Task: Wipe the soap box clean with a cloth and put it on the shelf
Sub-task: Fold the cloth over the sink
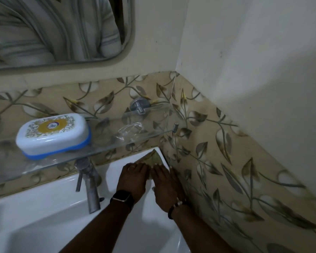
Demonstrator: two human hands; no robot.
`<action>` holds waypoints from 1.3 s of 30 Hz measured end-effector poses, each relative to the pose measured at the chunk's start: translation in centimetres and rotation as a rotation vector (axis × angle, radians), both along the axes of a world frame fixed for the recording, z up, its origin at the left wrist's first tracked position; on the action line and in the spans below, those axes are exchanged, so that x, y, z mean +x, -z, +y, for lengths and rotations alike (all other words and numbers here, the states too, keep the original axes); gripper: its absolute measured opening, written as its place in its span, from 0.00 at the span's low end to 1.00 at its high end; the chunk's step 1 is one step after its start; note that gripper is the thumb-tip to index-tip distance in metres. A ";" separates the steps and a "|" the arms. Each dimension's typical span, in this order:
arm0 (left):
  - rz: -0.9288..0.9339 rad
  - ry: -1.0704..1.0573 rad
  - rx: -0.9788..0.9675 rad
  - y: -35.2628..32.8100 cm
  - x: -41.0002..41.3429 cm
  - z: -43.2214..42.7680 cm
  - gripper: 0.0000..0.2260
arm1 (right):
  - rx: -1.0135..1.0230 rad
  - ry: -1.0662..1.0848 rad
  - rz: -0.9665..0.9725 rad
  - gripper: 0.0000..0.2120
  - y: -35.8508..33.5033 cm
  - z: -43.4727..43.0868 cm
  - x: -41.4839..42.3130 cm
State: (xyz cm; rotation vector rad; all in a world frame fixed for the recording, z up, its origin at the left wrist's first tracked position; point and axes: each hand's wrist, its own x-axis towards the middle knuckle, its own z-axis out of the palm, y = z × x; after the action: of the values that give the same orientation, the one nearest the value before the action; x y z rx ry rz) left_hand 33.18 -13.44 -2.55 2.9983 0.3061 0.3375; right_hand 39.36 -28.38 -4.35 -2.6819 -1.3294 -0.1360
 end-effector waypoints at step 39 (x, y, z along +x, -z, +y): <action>-0.453 -0.194 -1.319 -9.4 -20.7 -0.4 0.11 | 0.927 0.045 0.651 0.07 -9.6 1.4 -14.6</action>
State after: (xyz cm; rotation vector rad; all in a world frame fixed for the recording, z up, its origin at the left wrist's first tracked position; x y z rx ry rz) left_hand 12.52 -13.88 6.87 1.5607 0.5016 0.5308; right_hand 24.78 -26.98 5.22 -1.7342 -0.7270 0.0959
